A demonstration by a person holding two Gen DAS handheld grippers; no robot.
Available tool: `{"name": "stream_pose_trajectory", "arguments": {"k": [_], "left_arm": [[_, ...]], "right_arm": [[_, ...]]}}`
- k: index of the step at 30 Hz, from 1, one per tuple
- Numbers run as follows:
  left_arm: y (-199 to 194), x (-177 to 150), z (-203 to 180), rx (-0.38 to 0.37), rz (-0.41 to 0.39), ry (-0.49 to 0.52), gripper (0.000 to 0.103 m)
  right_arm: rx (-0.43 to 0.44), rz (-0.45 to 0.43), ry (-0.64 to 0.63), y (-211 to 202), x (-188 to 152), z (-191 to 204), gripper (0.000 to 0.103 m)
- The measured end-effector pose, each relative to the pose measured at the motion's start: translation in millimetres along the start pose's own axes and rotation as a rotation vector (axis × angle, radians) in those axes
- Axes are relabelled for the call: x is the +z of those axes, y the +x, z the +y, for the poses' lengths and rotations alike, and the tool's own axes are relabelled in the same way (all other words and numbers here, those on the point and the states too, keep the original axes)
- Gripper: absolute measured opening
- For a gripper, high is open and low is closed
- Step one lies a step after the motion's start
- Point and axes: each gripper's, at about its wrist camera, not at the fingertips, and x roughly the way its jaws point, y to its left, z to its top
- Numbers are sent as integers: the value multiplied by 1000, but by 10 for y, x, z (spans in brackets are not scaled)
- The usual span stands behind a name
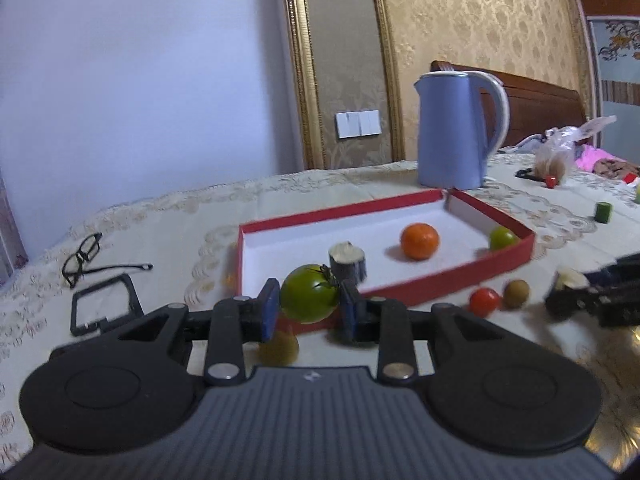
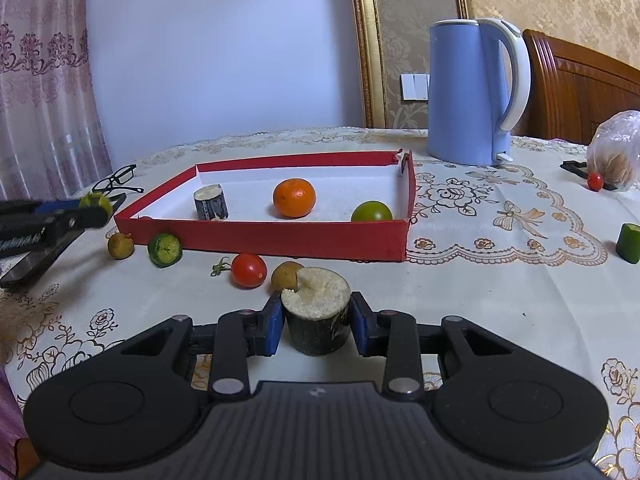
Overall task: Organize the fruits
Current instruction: 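Carry the green tomato into the red tray and open the left gripper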
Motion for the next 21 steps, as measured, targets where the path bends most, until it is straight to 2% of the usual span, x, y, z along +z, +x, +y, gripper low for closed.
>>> {"name": "stream_pose_trajectory", "arguments": {"k": [11,21], "left_arm": [[682,379,-4,69,32,0,29],[1156,515,-62,125,82,7,29]], "right_arm": [[10,-20,9,-74,13,-29,34],[20,-36,6,-129,34,-28,34]]}}
